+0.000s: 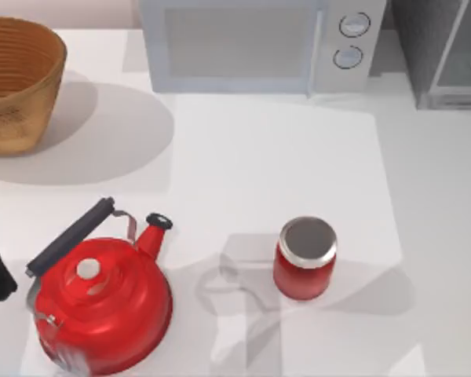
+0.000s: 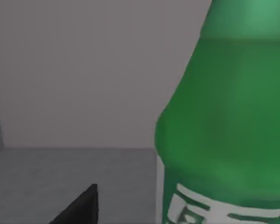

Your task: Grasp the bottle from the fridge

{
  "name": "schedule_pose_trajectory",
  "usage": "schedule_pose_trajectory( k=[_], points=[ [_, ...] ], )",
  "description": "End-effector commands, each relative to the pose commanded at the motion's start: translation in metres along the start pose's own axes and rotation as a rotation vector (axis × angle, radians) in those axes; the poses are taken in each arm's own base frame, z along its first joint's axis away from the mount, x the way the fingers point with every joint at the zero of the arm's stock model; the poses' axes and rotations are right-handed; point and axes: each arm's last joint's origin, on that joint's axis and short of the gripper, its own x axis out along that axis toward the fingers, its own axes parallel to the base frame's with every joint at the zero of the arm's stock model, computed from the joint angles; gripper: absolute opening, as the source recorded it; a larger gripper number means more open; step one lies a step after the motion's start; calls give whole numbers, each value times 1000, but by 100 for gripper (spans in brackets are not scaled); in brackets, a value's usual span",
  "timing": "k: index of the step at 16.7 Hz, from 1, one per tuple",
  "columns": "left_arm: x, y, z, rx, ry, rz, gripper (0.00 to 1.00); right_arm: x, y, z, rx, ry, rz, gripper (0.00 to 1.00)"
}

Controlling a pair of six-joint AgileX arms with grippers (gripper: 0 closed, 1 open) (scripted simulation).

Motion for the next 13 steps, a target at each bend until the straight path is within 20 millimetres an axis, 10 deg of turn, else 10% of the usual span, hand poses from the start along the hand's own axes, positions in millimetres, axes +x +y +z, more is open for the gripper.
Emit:
schedule_pose_trajectory(
  k=[7, 13],
  points=[
    [0, 0, 0, 0, 0, 0, 100, 17, 2, -1, 2, 8, 0, 100],
    [0, 0, 0, 0, 0, 0, 100, 17, 2, -1, 2, 8, 0, 55]
  ],
)
